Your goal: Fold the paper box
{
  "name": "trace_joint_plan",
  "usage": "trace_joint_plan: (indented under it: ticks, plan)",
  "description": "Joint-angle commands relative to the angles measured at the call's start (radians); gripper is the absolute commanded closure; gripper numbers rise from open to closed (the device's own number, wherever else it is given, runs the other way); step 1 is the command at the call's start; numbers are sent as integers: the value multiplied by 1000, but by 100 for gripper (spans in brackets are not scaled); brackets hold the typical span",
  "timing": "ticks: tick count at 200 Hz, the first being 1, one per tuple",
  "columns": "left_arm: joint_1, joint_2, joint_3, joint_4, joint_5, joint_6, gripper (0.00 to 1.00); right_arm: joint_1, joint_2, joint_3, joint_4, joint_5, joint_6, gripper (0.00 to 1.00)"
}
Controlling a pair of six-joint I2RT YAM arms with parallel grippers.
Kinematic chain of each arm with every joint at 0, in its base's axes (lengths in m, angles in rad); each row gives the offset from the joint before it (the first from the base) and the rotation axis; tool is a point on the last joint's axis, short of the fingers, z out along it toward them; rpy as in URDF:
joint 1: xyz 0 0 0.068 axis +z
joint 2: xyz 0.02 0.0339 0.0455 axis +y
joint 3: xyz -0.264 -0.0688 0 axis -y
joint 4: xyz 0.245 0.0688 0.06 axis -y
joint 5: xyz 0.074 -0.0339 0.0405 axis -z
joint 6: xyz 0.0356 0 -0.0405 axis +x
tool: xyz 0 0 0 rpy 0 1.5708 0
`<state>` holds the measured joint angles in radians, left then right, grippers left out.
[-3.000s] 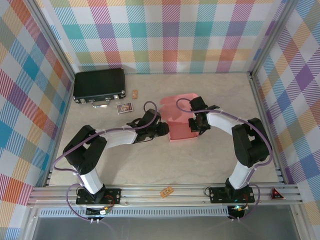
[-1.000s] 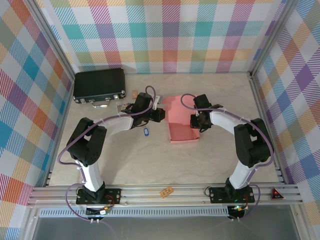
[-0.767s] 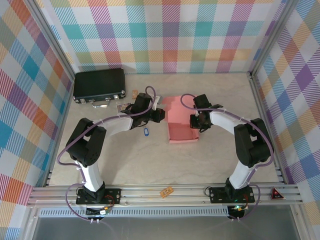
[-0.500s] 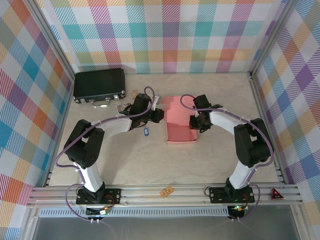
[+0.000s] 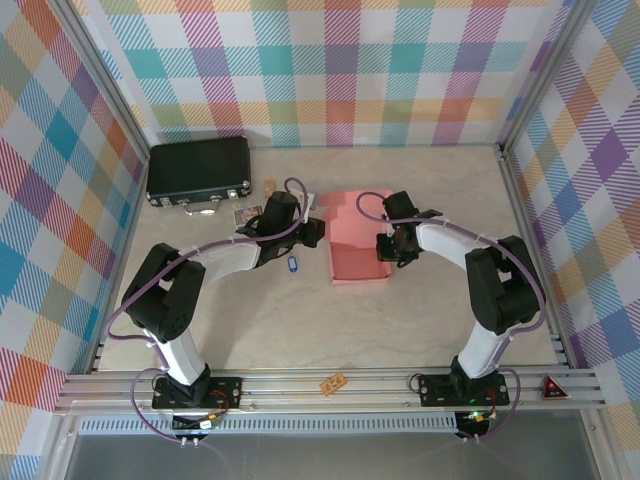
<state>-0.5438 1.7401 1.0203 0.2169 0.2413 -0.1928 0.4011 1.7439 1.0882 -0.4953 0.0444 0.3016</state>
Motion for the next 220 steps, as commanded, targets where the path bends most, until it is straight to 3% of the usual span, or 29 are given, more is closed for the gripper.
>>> trace_joint_plan:
  ticks: [1,73,116,220]
  plan:
    - [-8,-39,-8,37,-20,12,95,13,28,12,-28,17,-13,77]
    - [-11,-46,-6,26,-22,19,95,30,34,12,-27,66,-3,80]
    - [-12,-48,-6,21,-22,23,95,30,17,13,-4,48,19,74]
    - [-13,-50,-9,19,-22,35,95,-15,-23,1,48,-21,57,72]
